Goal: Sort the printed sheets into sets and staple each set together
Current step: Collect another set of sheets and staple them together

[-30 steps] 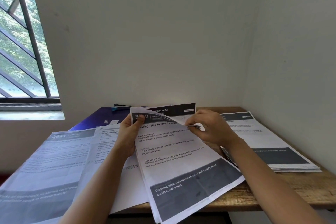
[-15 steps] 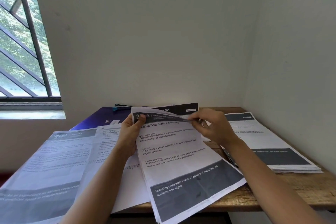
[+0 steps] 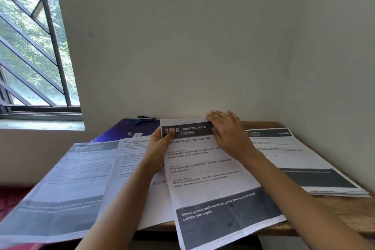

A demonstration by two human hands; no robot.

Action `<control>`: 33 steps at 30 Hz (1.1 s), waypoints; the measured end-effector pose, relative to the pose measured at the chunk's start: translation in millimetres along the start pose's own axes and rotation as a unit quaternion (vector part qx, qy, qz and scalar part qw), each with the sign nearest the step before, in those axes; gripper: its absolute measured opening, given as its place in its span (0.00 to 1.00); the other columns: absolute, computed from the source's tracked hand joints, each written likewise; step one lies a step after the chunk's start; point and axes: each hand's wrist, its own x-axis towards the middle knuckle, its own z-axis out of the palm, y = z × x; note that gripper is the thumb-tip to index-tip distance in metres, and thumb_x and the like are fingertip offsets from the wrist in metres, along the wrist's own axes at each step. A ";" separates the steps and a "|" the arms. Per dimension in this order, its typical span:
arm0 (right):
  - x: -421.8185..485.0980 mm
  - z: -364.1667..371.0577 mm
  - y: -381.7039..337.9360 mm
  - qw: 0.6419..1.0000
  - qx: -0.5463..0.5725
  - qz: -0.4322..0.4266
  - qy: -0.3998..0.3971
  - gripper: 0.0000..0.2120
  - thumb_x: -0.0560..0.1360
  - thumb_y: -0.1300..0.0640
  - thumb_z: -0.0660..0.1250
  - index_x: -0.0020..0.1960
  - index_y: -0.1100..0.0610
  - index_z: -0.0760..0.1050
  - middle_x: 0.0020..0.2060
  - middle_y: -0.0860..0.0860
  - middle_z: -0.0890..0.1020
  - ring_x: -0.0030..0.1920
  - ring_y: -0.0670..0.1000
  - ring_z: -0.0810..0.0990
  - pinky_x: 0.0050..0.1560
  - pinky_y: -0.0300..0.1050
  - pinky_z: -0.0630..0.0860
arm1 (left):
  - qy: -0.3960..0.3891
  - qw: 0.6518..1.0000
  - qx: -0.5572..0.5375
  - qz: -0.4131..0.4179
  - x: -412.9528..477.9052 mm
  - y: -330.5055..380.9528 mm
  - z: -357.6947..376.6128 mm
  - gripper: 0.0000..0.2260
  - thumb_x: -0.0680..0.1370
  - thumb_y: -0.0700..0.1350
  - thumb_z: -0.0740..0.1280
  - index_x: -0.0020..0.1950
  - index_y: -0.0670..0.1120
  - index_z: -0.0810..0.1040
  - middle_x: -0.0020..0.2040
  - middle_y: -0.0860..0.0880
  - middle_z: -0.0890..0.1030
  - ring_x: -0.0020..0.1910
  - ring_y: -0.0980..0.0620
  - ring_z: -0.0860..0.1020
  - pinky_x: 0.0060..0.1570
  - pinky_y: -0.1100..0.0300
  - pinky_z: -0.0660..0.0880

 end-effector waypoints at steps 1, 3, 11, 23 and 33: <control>2.8 1.5 -5.4 1.000 0.011 -0.004 -0.017 0.24 0.78 0.54 0.49 0.68 0.59 0.71 0.65 0.54 0.77 0.68 0.52 0.72 0.73 0.48 0.52 | 0.003 1.000 0.001 0.000 -0.5 -0.4 1.0 0.04 0.80 0.39 0.62 0.49 0.45 0.76 0.39 0.46 0.84 0.35 0.50 0.83 0.34 0.56 0.81; 9.4 5.7 -16.6 0.998 0.040 -0.006 -0.041 0.23 0.79 0.55 0.49 0.70 0.58 0.69 0.66 0.54 0.75 0.69 0.52 0.70 0.74 0.49 0.51 | 0.012 1.000 0.006 -0.001 -1.4 -1.0 3.1 0.04 0.81 0.39 0.62 0.49 0.45 0.76 0.38 0.47 0.84 0.34 0.52 0.83 0.33 0.57 0.81; 44.9 20.3 -70.6 0.983 0.184 -0.018 -0.017 0.15 0.78 0.59 0.61 0.63 0.59 0.76 0.58 0.54 0.81 0.60 0.53 0.78 0.64 0.53 0.71 | 0.020 0.998 0.054 0.005 -3.0 -0.3 5.0 0.05 0.82 0.42 0.62 0.50 0.45 0.77 0.39 0.46 0.82 0.34 0.52 0.81 0.33 0.57 0.80; 45.8 35.2 -83.8 0.940 0.319 0.108 0.060 0.13 0.74 0.66 0.66 0.55 0.55 0.81 0.50 0.47 0.84 0.51 0.42 0.80 0.56 0.36 0.75 | 0.004 1.000 0.025 -0.018 -1.9 3.0 3.5 0.16 0.83 0.50 0.58 0.49 0.43 0.81 0.40 0.42 0.83 0.36 0.47 0.82 0.37 0.53 0.80; 48.3 33.7 -85.7 0.918 0.372 0.127 0.055 0.07 0.75 0.61 0.69 0.52 0.54 0.83 0.48 0.46 0.84 0.49 0.40 0.81 0.53 0.31 0.74 | 0.001 0.999 0.048 -0.006 -1.1 1.3 0.8 0.16 0.82 0.51 0.60 0.47 0.44 0.82 0.40 0.41 0.83 0.35 0.46 0.82 0.38 0.52 0.80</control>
